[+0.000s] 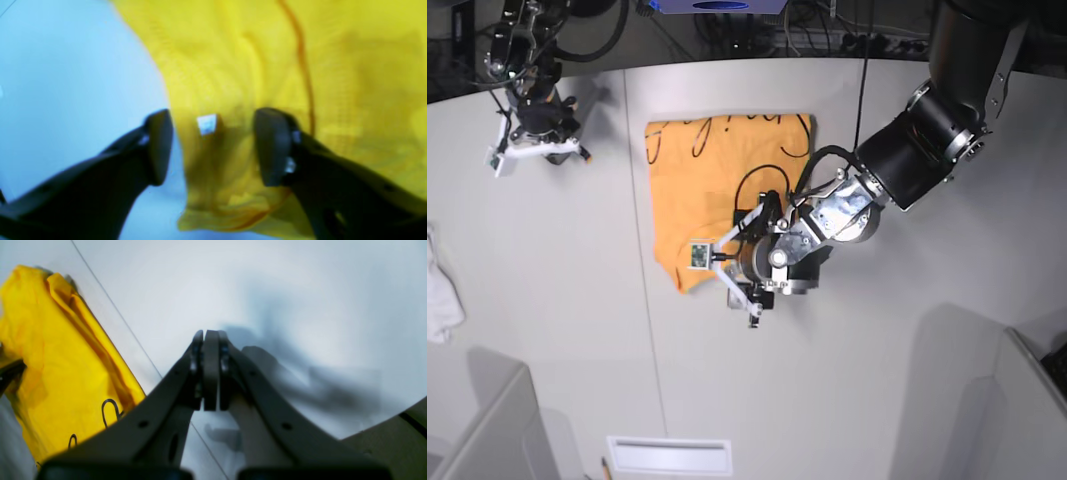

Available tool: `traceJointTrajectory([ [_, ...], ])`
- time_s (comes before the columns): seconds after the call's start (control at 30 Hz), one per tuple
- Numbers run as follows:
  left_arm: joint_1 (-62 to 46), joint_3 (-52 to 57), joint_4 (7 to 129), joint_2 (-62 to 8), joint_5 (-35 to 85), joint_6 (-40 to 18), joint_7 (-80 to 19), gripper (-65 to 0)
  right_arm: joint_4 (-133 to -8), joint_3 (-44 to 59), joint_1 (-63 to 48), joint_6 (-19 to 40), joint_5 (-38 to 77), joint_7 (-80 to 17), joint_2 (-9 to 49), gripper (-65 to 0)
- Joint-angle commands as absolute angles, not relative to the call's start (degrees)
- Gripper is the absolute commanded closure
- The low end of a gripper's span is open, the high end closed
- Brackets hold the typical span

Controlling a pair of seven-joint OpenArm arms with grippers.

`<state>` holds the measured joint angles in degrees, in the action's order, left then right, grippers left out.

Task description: Fold the T-shirt properly

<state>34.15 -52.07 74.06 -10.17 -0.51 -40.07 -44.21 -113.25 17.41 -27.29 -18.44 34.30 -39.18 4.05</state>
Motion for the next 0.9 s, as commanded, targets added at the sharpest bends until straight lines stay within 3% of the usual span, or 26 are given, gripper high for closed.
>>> traceJointTrajectory([
  [0.0,37.0,-50.4,74.9,-9.2,-0.1,-40.0,-43.6,-43.8,-114.2,17.5,-27.1,-18.0,34.2,-38.3,4.5,0.0],
  [0.17,38.3,-43.6,78.6,-7.1,0.0,-40.0,-43.6,-47.4,-114.1,17.5,-26.7,-18.0,34.2,-38.3,4.5,0.0],
  [0.3,34.9,-34.9,89.3,-7.3,0.0,-40.0,-50.6,-47.1,-114.3,17.5,-27.1,-17.8,34.0,-37.6,5.1,0.0],
  [0.37,31.0,-29.9,97.2,-7.6,0.0,-40.0,-53.4,-46.7,-115.1,17.5,-28.5,-15.0,33.9,-34.8,5.1,0.0],
  [0.43,24.1,-24.1,105.8,-9.3,-0.7,-40.0,-53.8,-41.0,-115.4,17.9,-30.8,-11.6,33.9,-30.5,5.1,0.0],
  [0.5,17.6,-19.1,113.0,-11.1,-0.7,-40.0,-53.6,-30.1,-115.4,18.0,-33.0,-10.5,33.8,-26.6,5.1,0.0],
  [0.6,9.8,-13.1,115.3,-13.1,-0.7,-40.0,-53.6,-5.4,-115.4,17.9,-35.4,-10.3,34.0,-23.3,7.2,0.0],
  [0.63,7.8,-11.6,114.8,-13.7,-0.7,-40.0,-53.5,0.0,-115.4,17.7,-35.6,-10.3,34.2,-23.2,8.2,0.0],
  [0.73,0.5,-8.2,115.4,-15.0,-0.7,-40.0,-52.5,0.0,-116.4,17.6,-36.4,-10.2,34.2,-23.2,10.1,0.0],
  [0.87,-13.2,-4.6,115.6,-18.1,-0.7,-40.0,-41.3,0.0,-116.5,18.0,-40.4,-10.1,34.2,-23.1,10.2,0.0],
])
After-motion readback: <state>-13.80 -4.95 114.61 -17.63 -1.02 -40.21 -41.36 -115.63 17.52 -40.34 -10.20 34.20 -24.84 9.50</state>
